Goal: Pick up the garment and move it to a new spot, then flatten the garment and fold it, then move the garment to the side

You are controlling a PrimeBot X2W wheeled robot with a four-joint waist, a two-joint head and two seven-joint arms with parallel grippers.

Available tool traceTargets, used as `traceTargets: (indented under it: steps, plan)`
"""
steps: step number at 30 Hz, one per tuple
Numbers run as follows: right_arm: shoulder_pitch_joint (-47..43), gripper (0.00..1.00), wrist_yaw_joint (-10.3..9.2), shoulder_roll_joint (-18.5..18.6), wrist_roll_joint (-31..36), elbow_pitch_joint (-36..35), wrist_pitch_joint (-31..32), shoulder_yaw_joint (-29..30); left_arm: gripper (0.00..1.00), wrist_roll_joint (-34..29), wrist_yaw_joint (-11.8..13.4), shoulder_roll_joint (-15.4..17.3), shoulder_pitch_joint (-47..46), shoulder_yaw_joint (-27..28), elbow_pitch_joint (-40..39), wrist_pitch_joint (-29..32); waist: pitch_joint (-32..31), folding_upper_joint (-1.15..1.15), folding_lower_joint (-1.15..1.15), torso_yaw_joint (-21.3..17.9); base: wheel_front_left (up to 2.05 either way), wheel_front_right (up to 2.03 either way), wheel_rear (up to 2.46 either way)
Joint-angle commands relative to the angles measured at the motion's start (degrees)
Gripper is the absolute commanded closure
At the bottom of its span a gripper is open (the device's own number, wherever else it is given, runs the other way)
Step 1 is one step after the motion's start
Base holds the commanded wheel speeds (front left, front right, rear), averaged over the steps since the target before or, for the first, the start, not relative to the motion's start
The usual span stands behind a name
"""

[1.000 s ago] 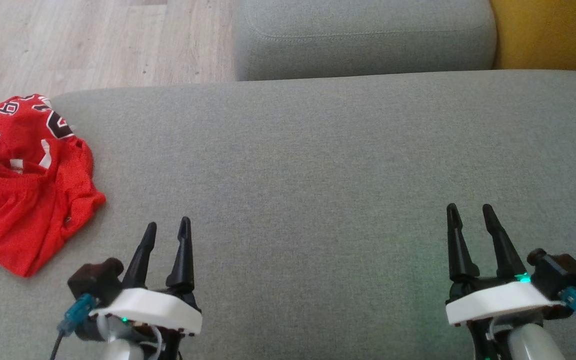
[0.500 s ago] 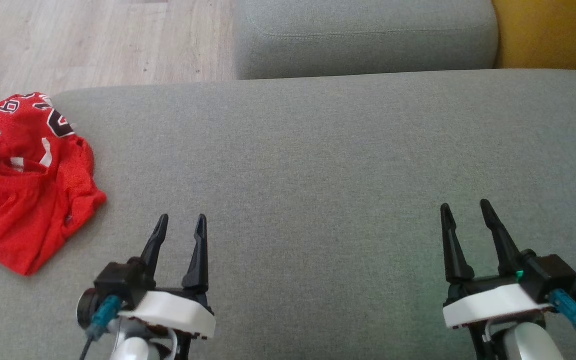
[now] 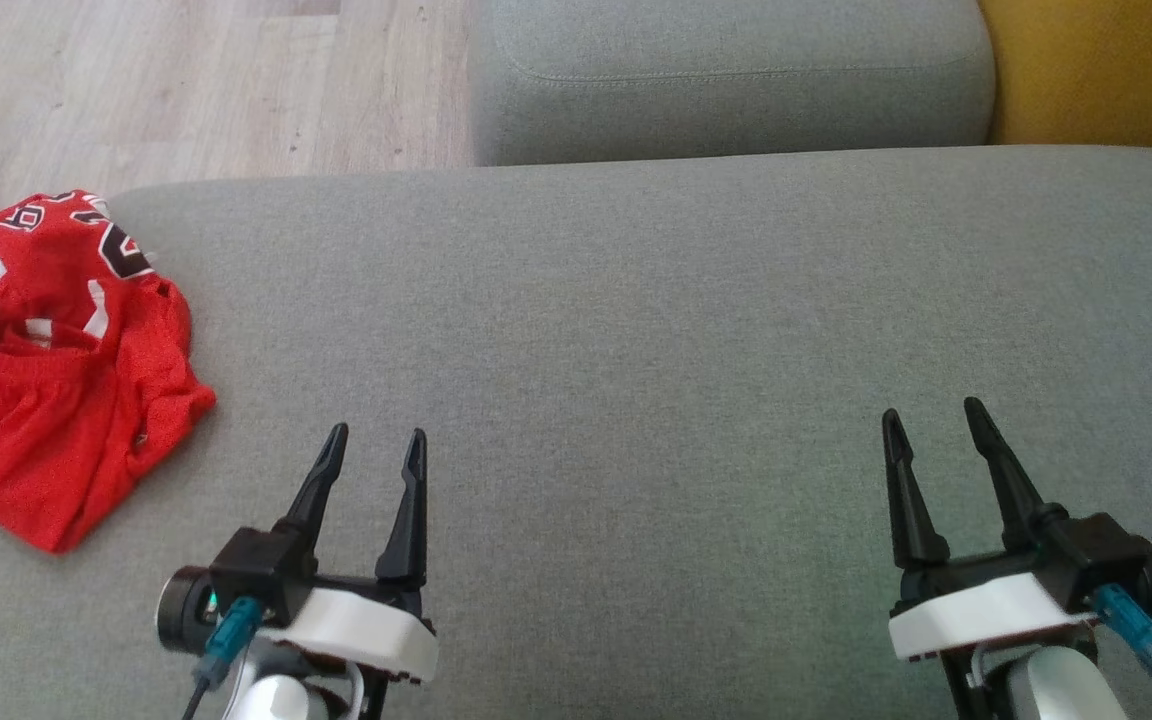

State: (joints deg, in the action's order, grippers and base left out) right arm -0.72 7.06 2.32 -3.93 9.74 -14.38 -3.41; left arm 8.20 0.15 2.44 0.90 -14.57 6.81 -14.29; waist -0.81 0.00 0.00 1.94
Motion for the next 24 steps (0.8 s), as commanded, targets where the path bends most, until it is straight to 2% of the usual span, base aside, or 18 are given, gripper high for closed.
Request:
traceTargets:
  steps: [1, 9, 13, 24]
  plan:
    - [1.5, 0.00, 0.43, 0.6, 0.6, -1.6, -0.6, -1.5, 0.00, 0.3, -0.2, 0.4, -2.6, 1.8, -2.0, -0.7, 0.0, 0.00, 0.00, 0.0, 0.00, 0.00, 0.00]
    - [1.3, 0.00, 0.43, 0.6, 0.6, -1.3, -0.6, -1.4, 0.00, 0.9, -0.3, 0.4, -2.6, 1.9, -1.6, -0.7, -0.1, 0.00, 0.00, 0.4, 0.00, 0.00, 0.00]
    - [0.6, 0.00, 0.43, 0.6, 0.7, -1.3, -0.6, -1.2, 0.00, 1.3, -0.1, 0.4, -2.9, 1.8, -1.2, -0.7, 0.3, 0.00, 0.00, 2.9, 0.00, 0.00, 0.00]
    - [1.5, 0.00, 0.43, 0.6, 0.7, -1.2, -0.6, -2.4, 0.00, 0.9, 0.8, 0.4, -3.1, 3.8, -1.0, -0.7, 1.7, 0.00, 0.00, 12.6, 0.00, 0.00, 0.00]
